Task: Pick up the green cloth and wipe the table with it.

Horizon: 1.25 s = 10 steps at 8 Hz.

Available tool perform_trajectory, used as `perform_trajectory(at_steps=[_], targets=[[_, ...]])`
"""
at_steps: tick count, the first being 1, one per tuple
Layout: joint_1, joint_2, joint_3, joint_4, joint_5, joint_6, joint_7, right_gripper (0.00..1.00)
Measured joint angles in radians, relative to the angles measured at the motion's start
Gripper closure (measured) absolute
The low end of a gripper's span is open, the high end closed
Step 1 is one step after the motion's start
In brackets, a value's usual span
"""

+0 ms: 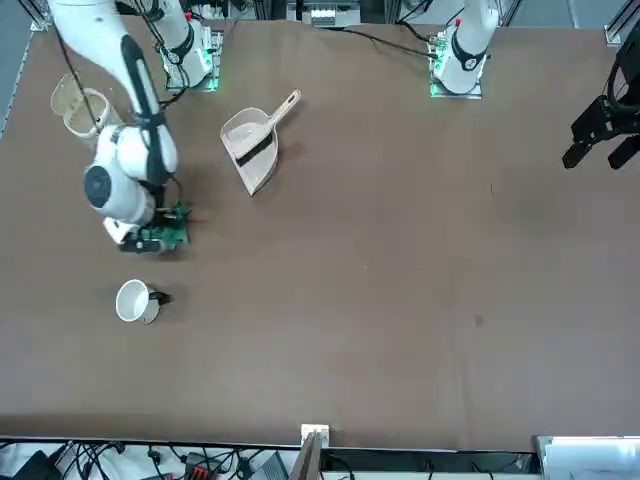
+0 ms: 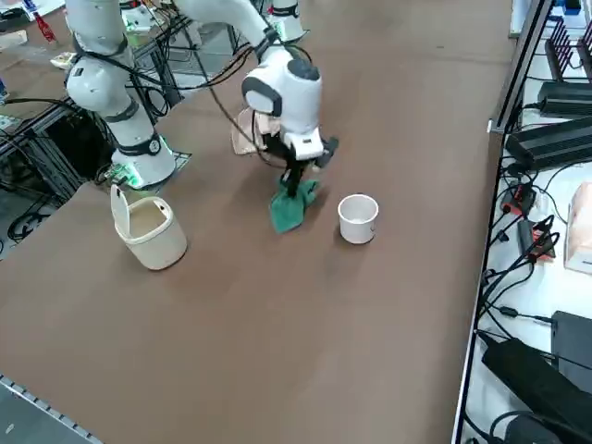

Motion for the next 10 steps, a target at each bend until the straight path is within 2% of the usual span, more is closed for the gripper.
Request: perform_trajectory(at_steps=[2, 3, 4, 5, 7, 10], targets=[[0.139, -0.011, 0.006, 0.005, 0.097, -0.003, 0.163, 0.93], [0.199, -0.013, 0.007, 0.015, 0.105, -0.003, 0.236, 0.93], [0.224, -0.015, 0.008, 0.020, 0.106, -0.004, 0.262, 0.93], [0.220, -0.016, 0.001, 0.020, 0.106, -0.006, 0.250, 0.93], [0.162, -0.016, -0.042, 0.015, 0.105, -0.020, 0.103, 0.93], [0.002, -0.015, -0.144, 0.007, 0.089, -0.073, -0.277, 0.93]])
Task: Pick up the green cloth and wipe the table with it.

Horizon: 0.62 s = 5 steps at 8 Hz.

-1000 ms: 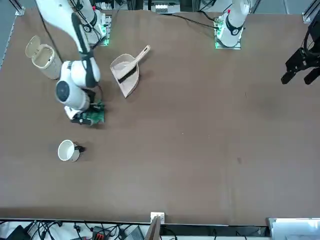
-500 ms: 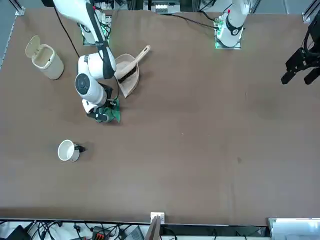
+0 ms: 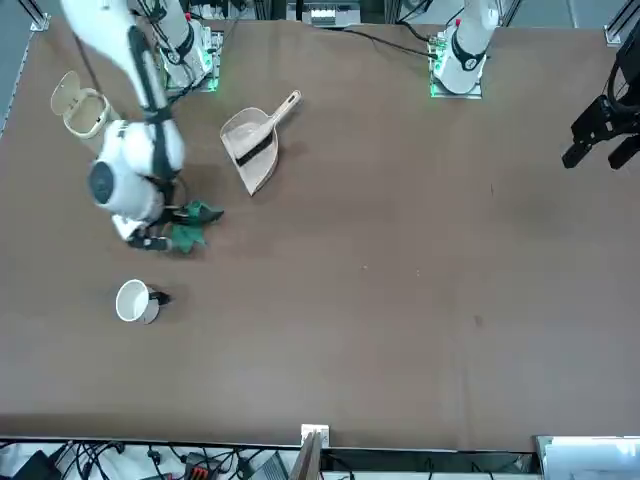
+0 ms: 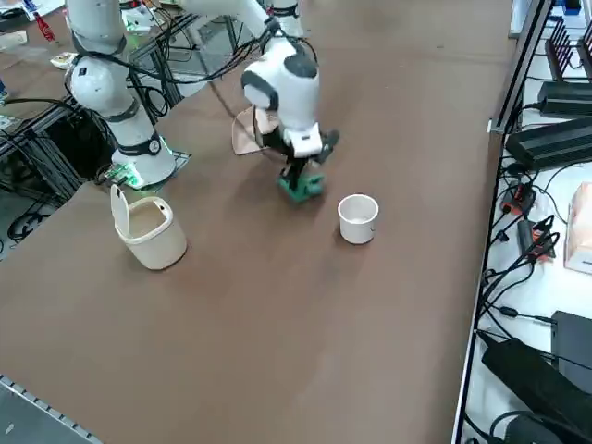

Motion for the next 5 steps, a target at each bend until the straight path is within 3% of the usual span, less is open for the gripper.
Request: perform_trajectory(at_steps=[2, 5], targets=[[-0.026, -0.010, -0.078, 0.022, -0.082, -0.063, -0.094, 0.93], [-0.009, -0.038, -0.088, 0.211, -0.112, -0.330, -0.061, 0.93]])
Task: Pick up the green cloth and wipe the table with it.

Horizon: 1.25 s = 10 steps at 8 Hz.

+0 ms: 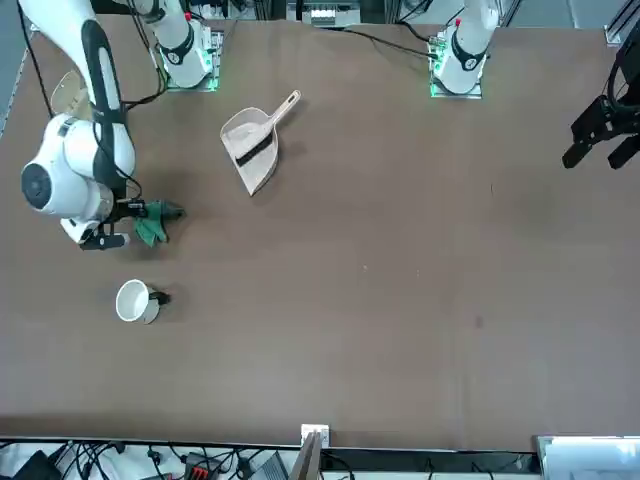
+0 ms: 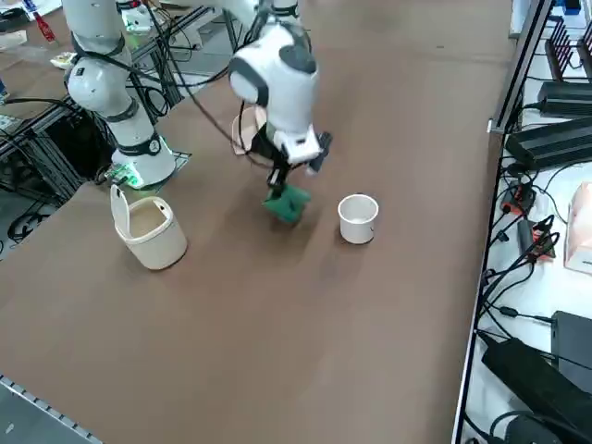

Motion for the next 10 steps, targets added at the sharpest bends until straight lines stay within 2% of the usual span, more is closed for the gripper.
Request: perform_trajectory(at_steps=[2, 3, 5, 7, 10], targets=[[0.068, -0.006, 0.003, 0.146, -0.001, -0.126, 0.160, 0.93], [0.124, -0.005, 0.006, 0.197, -0.001, -0.150, 0.265, 0.93], [0.252, 0.004, 0.012, 0.269, 0.000, -0.159, 0.462, 0.93], [0.360, 0.046, 0.016, 0.320, 0.001, -0.159, 0.608, 0.93], [0.448, 0.149, 0.023, 0.332, 0.120, -0.109, 0.706, 0.93]])
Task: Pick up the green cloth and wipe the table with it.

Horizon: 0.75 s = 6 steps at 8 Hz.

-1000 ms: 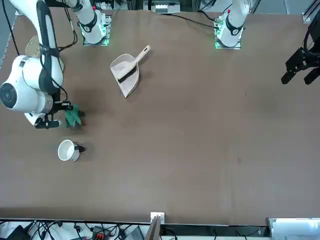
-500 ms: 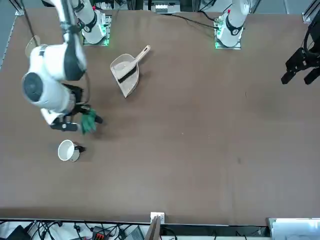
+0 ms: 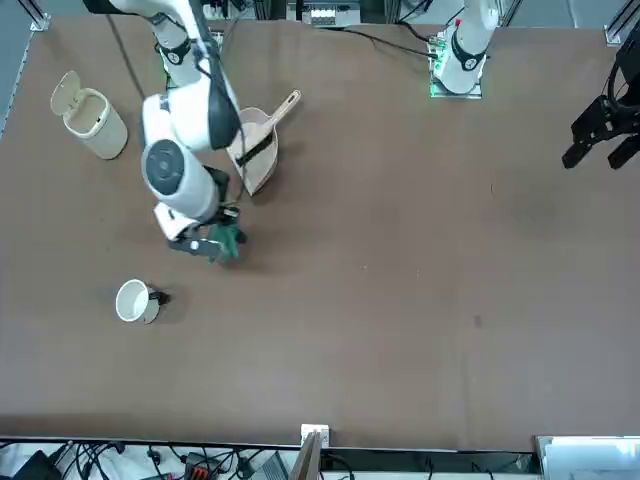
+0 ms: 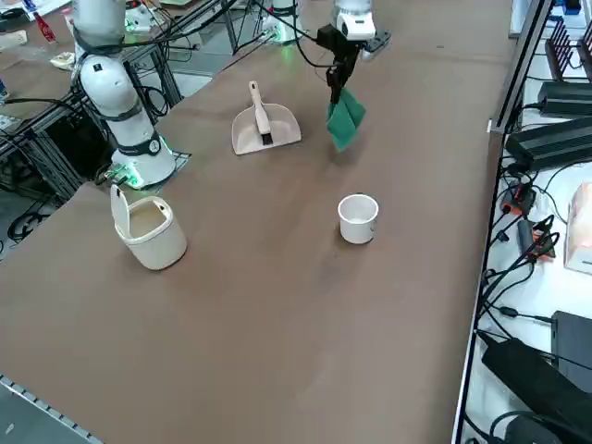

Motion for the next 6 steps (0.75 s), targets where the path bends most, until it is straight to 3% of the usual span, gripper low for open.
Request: perform_trajectory(at_steps=[6], targets=[[0.074, 0.148, 0.004, -0.030, 0.073, 0.120, 0.059, 0.93]])
